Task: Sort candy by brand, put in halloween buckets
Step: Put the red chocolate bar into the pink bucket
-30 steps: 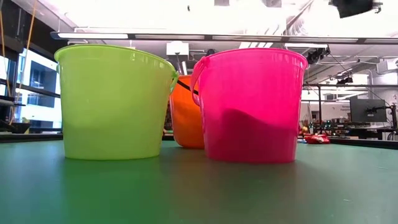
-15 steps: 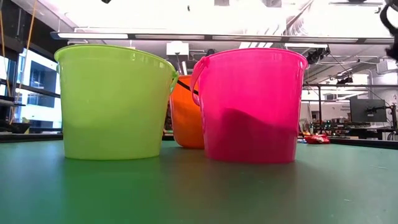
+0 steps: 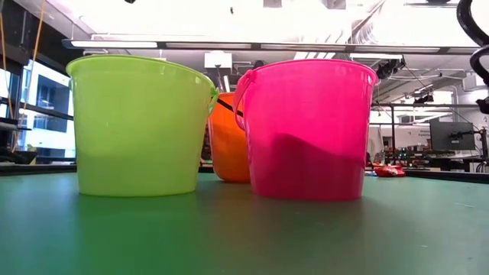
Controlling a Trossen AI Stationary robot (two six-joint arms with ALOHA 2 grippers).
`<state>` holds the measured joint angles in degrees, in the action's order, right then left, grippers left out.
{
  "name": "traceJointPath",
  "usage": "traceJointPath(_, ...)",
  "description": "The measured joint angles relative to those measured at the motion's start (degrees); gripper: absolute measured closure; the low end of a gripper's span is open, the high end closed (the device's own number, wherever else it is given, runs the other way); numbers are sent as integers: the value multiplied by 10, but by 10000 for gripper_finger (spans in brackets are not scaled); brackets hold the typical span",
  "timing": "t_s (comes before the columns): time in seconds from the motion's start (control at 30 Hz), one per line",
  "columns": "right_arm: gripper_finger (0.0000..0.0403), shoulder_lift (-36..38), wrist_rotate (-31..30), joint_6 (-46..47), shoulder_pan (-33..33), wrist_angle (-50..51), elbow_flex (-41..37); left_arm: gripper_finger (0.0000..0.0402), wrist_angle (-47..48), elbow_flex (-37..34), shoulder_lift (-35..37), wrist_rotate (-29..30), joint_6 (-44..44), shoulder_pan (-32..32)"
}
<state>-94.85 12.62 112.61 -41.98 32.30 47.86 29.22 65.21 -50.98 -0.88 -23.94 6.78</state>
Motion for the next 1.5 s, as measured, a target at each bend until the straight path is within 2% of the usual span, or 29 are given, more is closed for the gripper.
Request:
traceJointPath(0.1, 264, -4, -7, -38, -1, 51, 32, 202, 0, 0, 0, 3, 0, -1)
traceJointPath(0.27, 381, 16, -49, -115, 0, 177, 122, 202, 0, 0, 0, 3, 0, -1)
traceJointPath(0.37, 378, 42, -109, -137, 12, 246, 183, 202, 0, 0, 0, 3, 0, -1)
traceJointPath(0.47, 366, 69, -232, -159, 29, 283, 243, 202, 0, 0, 0, 3, 5, -1)
traceJointPath(0.6, 390, 85, -387, -241, 64, 268, 301, 202, 0, 0, -1, 23, 11, -1)
traceJointPath(0.7, 394, 85, -421, -332, 101, 225, 325, 202, 2, 0, -4, 30, 11, -1)
traceJointPath(0.8, 378, 82, -420, -416, 137, 144, 316, 202, 2, 0, -5, 31, 11, -6)
traceJointPath(0.9, 353, 76, -398, -448, 169, 94, 296, 202, 1, 0, -5, 31, 7, -12)
traceJointPath(1.1, 266, 56, -335, -514, 203, 96, 281, 202, 18, 0, -5, 30, -3, -27)
traceJointPath(1.3, 182, 62, -323, -562, 207, 95, 281, 202, 72, 0, -6, 28, -57, -50)
traceJointPath(1.4, 163, 73, -320, -572, 206, 105, 281, 202, 97, 0, -16, 8, -106, -83)
traceJointPath(1.5, 158, 83, -321, -572, 197, 138, 281, 202, 118, 0, -37, 0, -157, -160)
